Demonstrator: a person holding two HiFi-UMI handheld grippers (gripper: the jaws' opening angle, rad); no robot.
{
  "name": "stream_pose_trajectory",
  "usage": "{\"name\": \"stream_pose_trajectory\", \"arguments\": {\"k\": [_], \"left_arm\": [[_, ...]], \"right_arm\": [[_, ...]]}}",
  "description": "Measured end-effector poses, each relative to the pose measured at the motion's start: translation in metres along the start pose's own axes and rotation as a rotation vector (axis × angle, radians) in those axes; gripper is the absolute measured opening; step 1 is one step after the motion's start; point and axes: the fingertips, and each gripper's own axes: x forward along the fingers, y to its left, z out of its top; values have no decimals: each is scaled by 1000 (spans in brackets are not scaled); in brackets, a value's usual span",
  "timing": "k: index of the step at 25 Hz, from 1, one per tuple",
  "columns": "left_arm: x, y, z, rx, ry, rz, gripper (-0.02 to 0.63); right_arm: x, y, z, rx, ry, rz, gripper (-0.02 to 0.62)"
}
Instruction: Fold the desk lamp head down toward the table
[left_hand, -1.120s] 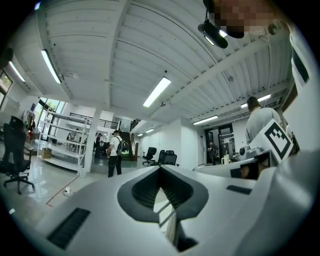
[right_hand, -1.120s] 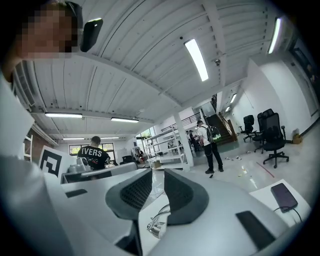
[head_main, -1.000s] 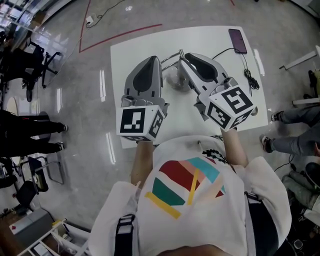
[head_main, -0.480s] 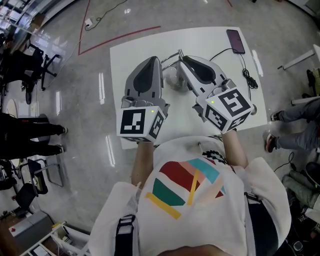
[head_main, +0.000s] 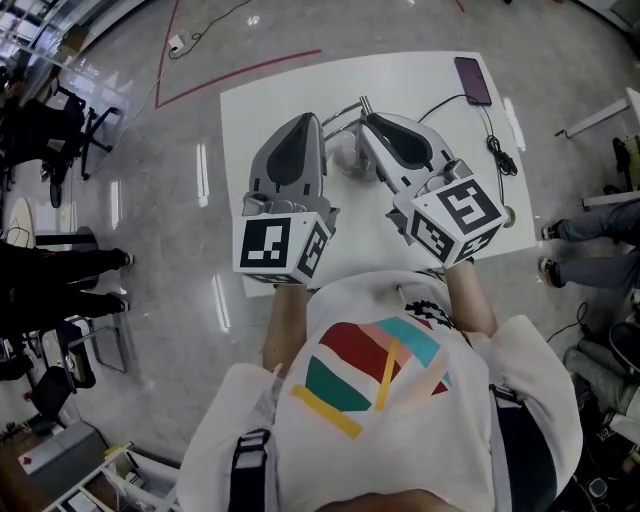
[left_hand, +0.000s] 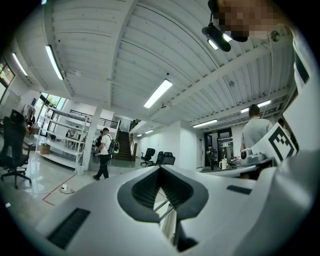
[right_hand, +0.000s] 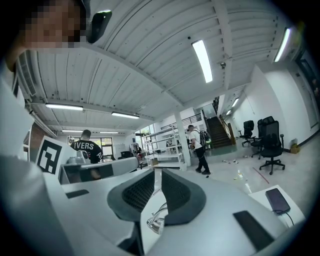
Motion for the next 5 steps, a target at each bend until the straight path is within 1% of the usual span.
{"name": "stream_pose_trajectory", "arguments": {"k": [5], "left_arm": [[-1, 6, 3, -6, 4, 2, 44]], "right_arm": [[3, 1, 1, -1, 8, -9, 54]]}}
